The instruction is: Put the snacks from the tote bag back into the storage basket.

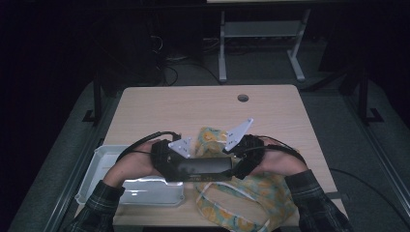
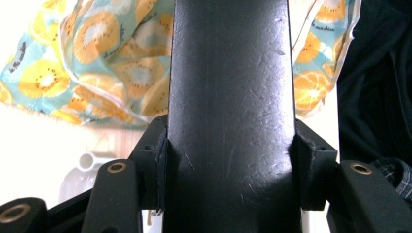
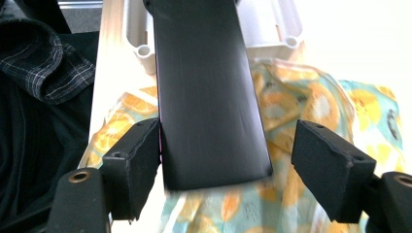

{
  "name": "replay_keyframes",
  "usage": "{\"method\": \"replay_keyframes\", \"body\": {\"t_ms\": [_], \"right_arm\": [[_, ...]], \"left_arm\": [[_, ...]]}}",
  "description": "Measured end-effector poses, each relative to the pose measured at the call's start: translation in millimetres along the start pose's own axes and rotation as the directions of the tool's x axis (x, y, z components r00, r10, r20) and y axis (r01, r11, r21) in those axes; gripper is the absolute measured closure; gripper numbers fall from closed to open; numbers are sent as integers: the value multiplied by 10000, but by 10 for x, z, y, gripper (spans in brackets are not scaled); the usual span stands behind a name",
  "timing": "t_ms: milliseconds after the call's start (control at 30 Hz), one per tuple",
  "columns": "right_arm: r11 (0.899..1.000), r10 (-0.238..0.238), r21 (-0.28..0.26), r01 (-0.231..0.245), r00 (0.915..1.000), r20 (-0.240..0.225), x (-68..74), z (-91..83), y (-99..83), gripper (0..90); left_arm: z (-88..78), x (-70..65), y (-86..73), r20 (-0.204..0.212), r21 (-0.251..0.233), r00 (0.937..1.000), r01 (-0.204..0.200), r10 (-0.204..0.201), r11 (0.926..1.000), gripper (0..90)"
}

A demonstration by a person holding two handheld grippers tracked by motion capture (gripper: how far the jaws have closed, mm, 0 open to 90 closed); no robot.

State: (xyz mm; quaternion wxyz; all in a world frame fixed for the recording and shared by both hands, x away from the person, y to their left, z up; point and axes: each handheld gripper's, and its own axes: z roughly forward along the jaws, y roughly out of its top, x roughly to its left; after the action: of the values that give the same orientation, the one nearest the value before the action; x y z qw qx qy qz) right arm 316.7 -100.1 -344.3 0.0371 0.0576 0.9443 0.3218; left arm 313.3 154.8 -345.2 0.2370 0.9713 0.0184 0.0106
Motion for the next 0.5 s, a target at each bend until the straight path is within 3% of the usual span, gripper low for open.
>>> {"method": "replay_keyframes", "body": {"t_ms": [300,500], "right_arm": [[9978,662,-132,-655,9957,654,-4,-140,-282,252],[9884,1505,-395,-1469,9817,1163,16,-200,-542,246]], "left_arm": [[-95,14,-91,-78,-26,10000,-39,38,10000,426],[-166,11,-173,-197,-102,9998,-3,1,9999,426]]}}
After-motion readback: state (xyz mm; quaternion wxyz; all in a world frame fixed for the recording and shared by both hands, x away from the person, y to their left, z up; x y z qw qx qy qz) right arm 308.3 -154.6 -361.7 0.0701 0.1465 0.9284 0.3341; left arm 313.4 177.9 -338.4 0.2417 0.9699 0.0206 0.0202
